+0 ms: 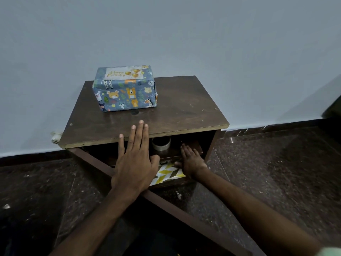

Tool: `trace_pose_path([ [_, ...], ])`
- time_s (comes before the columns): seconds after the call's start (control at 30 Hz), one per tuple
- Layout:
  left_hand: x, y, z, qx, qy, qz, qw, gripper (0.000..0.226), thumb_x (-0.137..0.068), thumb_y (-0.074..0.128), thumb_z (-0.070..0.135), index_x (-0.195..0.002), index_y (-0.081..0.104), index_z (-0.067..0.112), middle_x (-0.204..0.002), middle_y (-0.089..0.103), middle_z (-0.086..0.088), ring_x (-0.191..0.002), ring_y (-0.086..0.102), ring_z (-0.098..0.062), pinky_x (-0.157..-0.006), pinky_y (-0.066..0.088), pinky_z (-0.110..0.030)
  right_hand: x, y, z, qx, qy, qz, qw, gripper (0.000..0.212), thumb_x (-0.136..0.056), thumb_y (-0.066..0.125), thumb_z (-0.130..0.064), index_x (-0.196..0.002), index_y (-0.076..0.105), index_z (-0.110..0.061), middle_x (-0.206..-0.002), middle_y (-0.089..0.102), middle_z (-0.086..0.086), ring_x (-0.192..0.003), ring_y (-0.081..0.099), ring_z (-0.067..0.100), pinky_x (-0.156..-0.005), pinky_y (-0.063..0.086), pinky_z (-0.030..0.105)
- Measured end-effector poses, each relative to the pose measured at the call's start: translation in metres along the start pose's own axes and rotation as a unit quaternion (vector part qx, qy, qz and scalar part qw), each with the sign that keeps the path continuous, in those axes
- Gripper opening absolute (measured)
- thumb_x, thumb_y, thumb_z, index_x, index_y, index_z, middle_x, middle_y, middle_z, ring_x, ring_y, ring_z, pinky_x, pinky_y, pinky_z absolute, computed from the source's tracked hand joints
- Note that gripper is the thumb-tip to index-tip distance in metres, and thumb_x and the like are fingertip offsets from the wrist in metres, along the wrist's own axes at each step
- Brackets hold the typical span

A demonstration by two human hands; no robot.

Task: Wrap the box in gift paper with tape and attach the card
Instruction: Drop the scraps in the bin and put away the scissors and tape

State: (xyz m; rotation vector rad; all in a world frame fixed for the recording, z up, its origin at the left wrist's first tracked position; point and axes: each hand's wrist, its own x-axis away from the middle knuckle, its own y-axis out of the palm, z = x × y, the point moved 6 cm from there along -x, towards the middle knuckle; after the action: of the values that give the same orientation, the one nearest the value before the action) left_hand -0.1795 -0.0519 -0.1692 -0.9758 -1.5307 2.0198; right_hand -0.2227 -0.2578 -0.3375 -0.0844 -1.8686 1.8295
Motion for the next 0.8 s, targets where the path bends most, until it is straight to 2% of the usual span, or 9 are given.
trace_pose_path([
  [0.2, 0.0, 0.001, -0.001, 0.003, 0.0, 0.001, 1.0, 0.081, -0.085, 0.01, 0.042, -0.16, -0.001, 0.013, -0.168, -0.008, -0.001, -0.155, -0.007, -0.017, -0.123, -0.009, -0.044, 0.005, -0.035, -0.012, -0.022, -0.005, 0.015, 1.0, 0.075, -0.104, 0.02, -0.054, -0.157, 0.004, -0.003, -0.165, -0.006, 0.016, -0.153, -0.008, 0.026, -0.125, 0.002, 0.042],
  [0.27, 0.0, 0.002, -0.002, 0.003, -0.002, -0.002, 1.0, 0.08, -0.086, 0.01, 0.04, -0.16, 0.002, 0.012, -0.169, -0.006, -0.002, -0.155, -0.006, -0.017, -0.124, -0.008, -0.045, 0.044, -0.065, -0.039, -0.119, -0.071, 0.07, 0.988, 0.063, -0.106, 0.026, -0.047, -0.152, 0.029, -0.005, -0.161, 0.024, 0.018, -0.15, 0.018, 0.028, -0.122, 0.017, 0.046],
  [0.33, -0.001, 0.002, -0.001, 0.008, -0.001, -0.008, 1.0, 0.078, -0.087, 0.008, 0.039, -0.161, 0.003, 0.012, -0.169, -0.005, -0.002, -0.155, -0.005, -0.017, -0.124, -0.009, -0.043, 0.104, -0.102, -0.06, -0.289, -0.148, 0.145, 0.935, 0.042, -0.107, 0.033, -0.042, -0.115, 0.061, -0.013, -0.117, 0.065, 0.01, -0.109, 0.06, 0.021, -0.095, 0.046, 0.044],
  [0.4, -0.003, 0.001, -0.001, 0.024, -0.003, -0.01, 1.0, 0.079, -0.086, 0.006, 0.038, -0.161, 0.006, 0.012, -0.169, -0.002, -0.001, -0.155, -0.003, -0.016, -0.123, -0.011, -0.04, 0.165, -0.128, -0.072, -0.392, -0.207, 0.153, 0.883, 0.04, -0.107, 0.036, -0.041, -0.095, 0.063, -0.013, -0.085, 0.066, 0.002, -0.079, 0.062, 0.013, -0.074, 0.049, 0.039],
  [0.47, -0.004, -0.002, -0.002, 0.04, -0.005, -0.012, 0.999, 0.081, -0.084, 0.005, 0.038, -0.161, 0.01, 0.013, -0.169, 0.002, 0.0, -0.156, 0.0, -0.015, -0.123, -0.012, -0.037, 0.211, -0.132, -0.081, -0.366, -0.274, 0.099, 0.884, 0.039, -0.104, 0.04, -0.046, -0.117, 0.063, -0.018, -0.107, 0.069, -0.001, -0.099, 0.064, 0.01, -0.087, 0.05, 0.033],
  [0.53, -0.003, -0.005, -0.002, 0.056, -0.005, -0.017, 0.998, 0.082, -0.083, 0.004, 0.039, -0.161, 0.011, 0.013, -0.169, 0.005, 0.002, -0.155, 0.001, -0.014, -0.122, -0.013, -0.034, 0.23, -0.121, -0.08, -0.283, -0.301, 0.077, 0.907, 0.048, -0.1, 0.048, -0.048, -0.144, 0.043, -0.029, -0.14, 0.055, -0.007, -0.13, 0.049, 0.005, -0.107, 0.041, 0.027],
  [0.6, -0.003, -0.01, -0.003, 0.073, -0.003, -0.026, 0.997, 0.085, -0.081, 0.002, 0.042, -0.161, 0.011, 0.014, -0.168, 0.005, 0.003, -0.155, 0.001, -0.013, -0.121, -0.013, -0.029, 0.233, -0.112, -0.079, -0.202, -0.309, 0.121, 0.921, 0.057, -0.102, 0.048, -0.04, -0.153, 0.026, -0.03, -0.156, 0.037, -0.008, -0.144, 0.028, 0.004, -0.118, 0.031, 0.029],
  [0.7, -0.005, -0.013, -0.004, 0.083, 0.001, -0.049, 0.995, 0.092, -0.076, -0.003, 0.049, -0.161, 0.011, 0.015, -0.168, 0.005, 0.004, -0.155, 0.002, -0.011, -0.122, -0.009, -0.028, 0.221, -0.108, -0.078, -0.014, -0.328, 0.234, 0.915, 0.06, -0.101, 0.045, -0.033, -0.155, 0.023, -0.021, -0.166, 0.016, -0.003, -0.153, 0.006, 0.012, -0.124, 0.016, 0.042],
  [0.8, -0.008, -0.019, -0.006, 0.101, -0.002, -0.072, 0.992, 0.096, -0.074, -0.004, 0.055, -0.161, 0.012, 0.016, -0.168, 0.006, 0.005, -0.155, 0.002, -0.009, -0.122, -0.007, -0.027, 0.202, -0.131, -0.059, -0.022, -0.277, 0.273, 0.921, 0.074, -0.097, 0.05, -0.043, -0.158, 0.015, -0.019, -0.167, -0.006, -0.004, -0.153, -0.008, 0.015, -0.122, 0.0, 0.045],
])
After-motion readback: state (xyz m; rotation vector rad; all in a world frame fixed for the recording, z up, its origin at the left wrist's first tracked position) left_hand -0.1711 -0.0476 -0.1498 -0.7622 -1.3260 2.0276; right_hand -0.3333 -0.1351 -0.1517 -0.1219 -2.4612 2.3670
